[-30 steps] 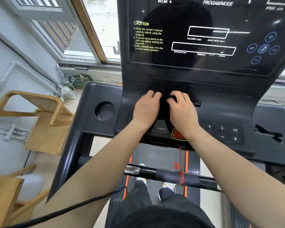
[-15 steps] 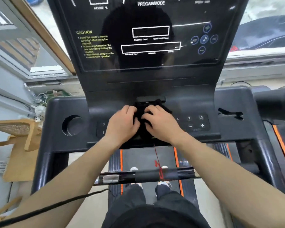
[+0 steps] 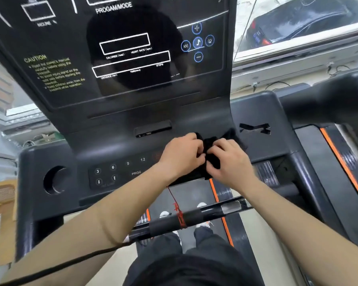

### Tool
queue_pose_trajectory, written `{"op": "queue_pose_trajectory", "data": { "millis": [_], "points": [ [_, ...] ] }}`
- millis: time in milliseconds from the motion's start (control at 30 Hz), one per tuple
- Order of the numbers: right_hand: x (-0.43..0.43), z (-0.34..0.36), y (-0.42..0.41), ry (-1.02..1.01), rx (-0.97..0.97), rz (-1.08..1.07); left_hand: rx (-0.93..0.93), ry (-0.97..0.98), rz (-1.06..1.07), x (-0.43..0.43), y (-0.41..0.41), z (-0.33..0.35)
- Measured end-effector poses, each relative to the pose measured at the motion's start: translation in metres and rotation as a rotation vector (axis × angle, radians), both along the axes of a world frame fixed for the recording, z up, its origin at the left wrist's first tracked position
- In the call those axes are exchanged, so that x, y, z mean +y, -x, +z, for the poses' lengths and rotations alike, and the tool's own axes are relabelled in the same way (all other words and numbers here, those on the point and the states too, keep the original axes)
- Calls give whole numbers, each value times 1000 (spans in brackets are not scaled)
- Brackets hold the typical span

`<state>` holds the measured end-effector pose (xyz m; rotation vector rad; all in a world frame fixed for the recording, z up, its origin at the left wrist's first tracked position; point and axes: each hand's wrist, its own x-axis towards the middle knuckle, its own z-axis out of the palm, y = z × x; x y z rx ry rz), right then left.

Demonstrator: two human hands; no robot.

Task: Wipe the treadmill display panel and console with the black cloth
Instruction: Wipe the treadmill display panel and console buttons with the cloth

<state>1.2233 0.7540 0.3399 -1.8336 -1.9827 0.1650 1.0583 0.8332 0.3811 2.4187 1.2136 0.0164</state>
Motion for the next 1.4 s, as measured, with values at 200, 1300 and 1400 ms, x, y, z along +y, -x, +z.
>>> {"op": "queue_pose_trajectory", "data": {
  "millis": [200, 1300, 1400],
  "points": [
    [48, -1, -13, 33, 39, 59, 19, -264, 47, 20, -8, -12],
    [122, 30, 183, -84, 124, 270, -115, -264, 721, 38, 148, 10],
    [122, 43, 156, -263, 159, 223, -311, -373, 636, 37, 126, 19]
  ]
}}
